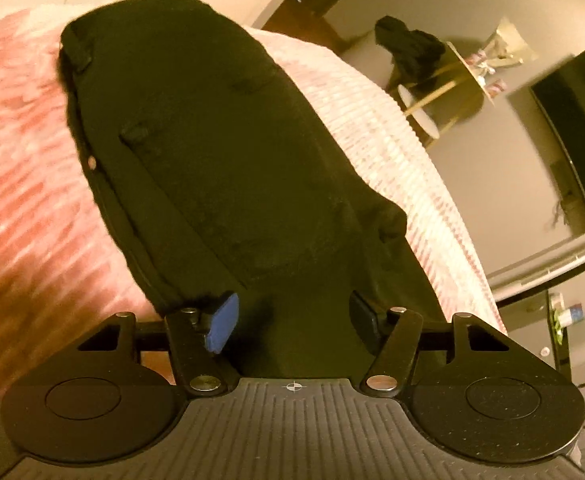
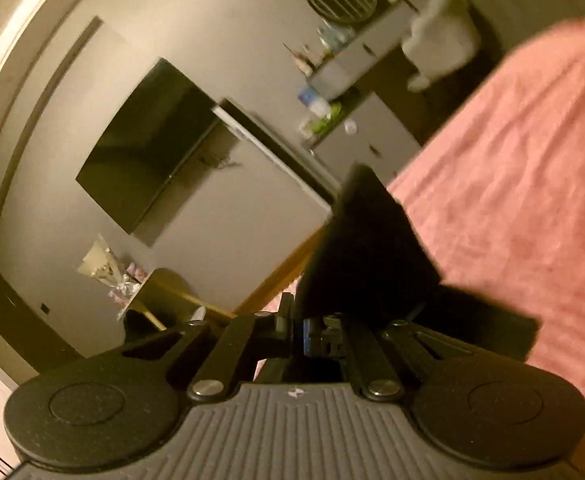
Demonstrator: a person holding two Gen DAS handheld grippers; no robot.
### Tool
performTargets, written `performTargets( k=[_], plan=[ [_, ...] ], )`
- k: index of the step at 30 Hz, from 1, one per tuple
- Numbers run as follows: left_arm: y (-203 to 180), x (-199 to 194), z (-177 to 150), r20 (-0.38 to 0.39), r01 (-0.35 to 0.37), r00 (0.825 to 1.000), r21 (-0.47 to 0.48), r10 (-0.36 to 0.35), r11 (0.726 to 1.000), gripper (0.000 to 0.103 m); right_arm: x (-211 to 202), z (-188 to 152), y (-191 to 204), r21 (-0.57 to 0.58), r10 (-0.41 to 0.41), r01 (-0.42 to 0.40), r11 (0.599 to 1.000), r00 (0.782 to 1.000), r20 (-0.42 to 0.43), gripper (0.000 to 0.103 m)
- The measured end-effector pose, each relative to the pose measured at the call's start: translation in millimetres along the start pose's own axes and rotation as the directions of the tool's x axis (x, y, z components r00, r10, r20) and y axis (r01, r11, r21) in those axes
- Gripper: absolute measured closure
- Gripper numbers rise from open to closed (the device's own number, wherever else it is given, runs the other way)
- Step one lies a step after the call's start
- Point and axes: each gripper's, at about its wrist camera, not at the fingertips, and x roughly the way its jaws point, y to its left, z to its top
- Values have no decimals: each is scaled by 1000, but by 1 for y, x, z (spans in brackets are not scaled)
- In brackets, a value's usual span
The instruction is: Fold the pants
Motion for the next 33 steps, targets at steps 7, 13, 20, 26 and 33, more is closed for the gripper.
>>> performTargets(
  k=[7, 13, 20, 26, 33],
  plan=[
    [17, -13, 32, 23, -39, 999, 20, 38, 999, 21, 2, -27, -29, -13, -340, 340, 940, 936, -95, 56],
    [46, -12, 70, 21, -93, 995, 30, 93, 995, 19, -8, -34, -9, -44, -310, 307, 951, 947, -87, 56],
    [91, -9, 96, 47, -113, 993, 7, 112, 994, 26, 9, -51, -8, 39, -262, 275, 961, 944, -201, 57],
    [121, 2, 106, 47, -85, 995, -87, 90, 993, 35, 10, -59, -7, 60, -254, 273, 960, 942, -222, 58],
    [119, -10, 109, 93, -95, 991, -35, 98, 995, 76, 3, -55, -4, 34, -267, 280, 959, 940, -213, 65]
  ],
)
